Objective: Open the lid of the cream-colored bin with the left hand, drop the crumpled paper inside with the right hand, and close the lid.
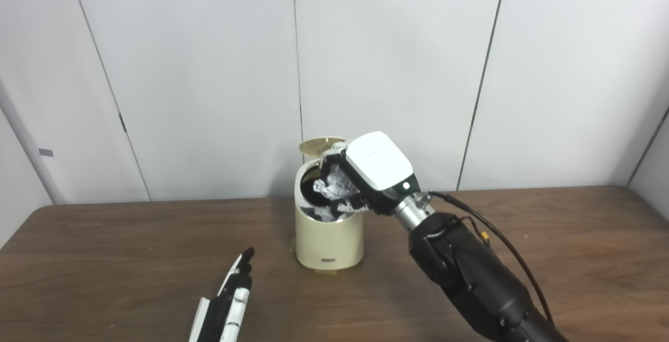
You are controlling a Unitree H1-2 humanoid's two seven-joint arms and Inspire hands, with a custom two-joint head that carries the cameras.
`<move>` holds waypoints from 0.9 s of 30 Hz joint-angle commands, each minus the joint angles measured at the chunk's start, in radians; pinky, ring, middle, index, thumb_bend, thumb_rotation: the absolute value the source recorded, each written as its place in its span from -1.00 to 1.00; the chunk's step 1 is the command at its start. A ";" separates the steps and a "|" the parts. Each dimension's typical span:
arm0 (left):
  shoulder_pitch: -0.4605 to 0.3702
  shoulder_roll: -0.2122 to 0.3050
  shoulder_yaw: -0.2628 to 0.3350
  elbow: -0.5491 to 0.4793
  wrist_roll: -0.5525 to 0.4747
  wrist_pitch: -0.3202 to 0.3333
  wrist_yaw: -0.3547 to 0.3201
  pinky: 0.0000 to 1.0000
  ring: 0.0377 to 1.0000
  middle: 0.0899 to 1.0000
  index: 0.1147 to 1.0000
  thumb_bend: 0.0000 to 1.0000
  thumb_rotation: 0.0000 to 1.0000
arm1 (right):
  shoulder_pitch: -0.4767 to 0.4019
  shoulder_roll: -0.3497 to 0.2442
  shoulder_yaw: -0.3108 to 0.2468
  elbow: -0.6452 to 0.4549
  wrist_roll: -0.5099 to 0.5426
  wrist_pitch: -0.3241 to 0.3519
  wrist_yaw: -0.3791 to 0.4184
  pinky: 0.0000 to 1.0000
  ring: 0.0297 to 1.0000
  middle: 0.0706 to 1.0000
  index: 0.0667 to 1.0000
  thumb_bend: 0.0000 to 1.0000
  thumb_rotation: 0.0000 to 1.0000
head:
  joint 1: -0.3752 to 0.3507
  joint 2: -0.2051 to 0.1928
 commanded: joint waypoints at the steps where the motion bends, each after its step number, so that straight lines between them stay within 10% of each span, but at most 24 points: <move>1: 0.026 -0.007 -0.008 0.012 0.005 -0.013 0.004 0.95 0.98 1.00 1.00 0.14 0.91 | -0.042 -0.009 -0.007 -0.024 -0.002 -0.004 -0.018 -0.04 0.16 0.25 0.10 0.95 -0.88 | -0.002 0.002; 27: 0.025 -0.004 -0.010 0.014 0.004 -0.010 0.001 0.96 0.98 1.00 1.00 0.16 0.89 | -0.038 -0.010 -0.011 -0.035 -0.004 -0.006 -0.009 -0.03 0.17 0.26 0.12 0.96 -0.92 | -0.003 0.002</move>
